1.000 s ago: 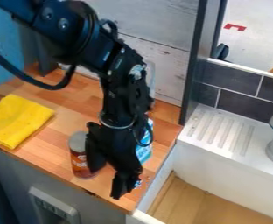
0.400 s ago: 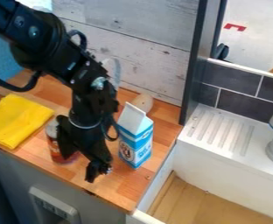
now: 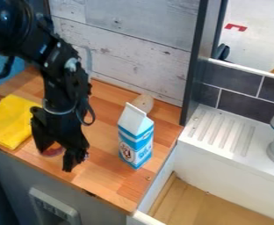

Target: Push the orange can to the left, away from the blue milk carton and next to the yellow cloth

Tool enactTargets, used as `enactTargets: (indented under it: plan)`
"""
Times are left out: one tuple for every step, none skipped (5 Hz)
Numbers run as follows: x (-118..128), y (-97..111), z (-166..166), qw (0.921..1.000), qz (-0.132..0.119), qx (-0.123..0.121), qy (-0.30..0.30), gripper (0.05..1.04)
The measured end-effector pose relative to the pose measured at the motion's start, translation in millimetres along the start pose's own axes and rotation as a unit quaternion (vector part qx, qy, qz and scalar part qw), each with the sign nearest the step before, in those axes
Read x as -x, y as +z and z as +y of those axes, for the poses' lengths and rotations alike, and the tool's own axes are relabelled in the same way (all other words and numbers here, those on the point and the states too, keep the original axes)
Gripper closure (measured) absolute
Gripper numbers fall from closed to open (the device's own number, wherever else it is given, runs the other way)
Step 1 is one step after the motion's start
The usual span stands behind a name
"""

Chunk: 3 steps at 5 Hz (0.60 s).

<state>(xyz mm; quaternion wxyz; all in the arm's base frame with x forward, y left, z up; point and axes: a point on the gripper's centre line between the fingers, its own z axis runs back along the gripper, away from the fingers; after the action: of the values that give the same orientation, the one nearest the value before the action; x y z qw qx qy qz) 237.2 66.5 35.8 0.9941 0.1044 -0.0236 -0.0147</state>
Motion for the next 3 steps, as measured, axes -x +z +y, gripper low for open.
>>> enactTargets:
  plan:
    - [1, 2, -2, 0.9999, 0.0, 0.013, -0.003, 0.083]
    - [-9, 28, -9, 0.998, -0.041, 0.047, -0.009, 0.083]
    - [-23, 55, -29, 0.9929, -0.074, 0.09, -0.026, 0.083]
